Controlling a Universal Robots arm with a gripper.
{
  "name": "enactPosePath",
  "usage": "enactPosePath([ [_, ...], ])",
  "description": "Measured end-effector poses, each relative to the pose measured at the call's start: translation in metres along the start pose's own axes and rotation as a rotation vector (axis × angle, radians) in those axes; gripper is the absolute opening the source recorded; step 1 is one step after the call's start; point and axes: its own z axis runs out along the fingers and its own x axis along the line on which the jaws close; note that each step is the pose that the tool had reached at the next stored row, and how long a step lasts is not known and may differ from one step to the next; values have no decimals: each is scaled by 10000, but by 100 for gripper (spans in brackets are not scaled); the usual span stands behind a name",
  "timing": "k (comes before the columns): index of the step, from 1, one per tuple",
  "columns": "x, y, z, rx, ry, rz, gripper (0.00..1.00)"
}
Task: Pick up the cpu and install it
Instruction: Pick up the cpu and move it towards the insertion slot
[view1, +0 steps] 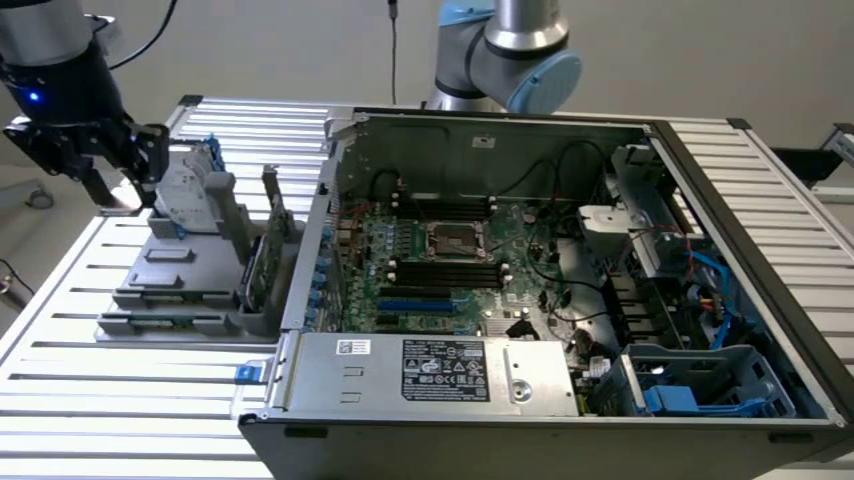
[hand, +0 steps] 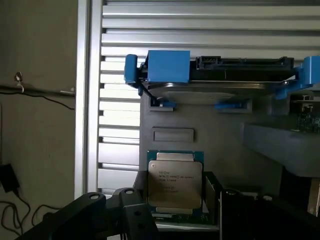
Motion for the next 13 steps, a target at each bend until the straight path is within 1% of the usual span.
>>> enactPosePath([
  [5, -136, 3, -233, -2, -1, 0, 54],
  [13, -468, 0, -628, -8, 24, 1, 54],
])
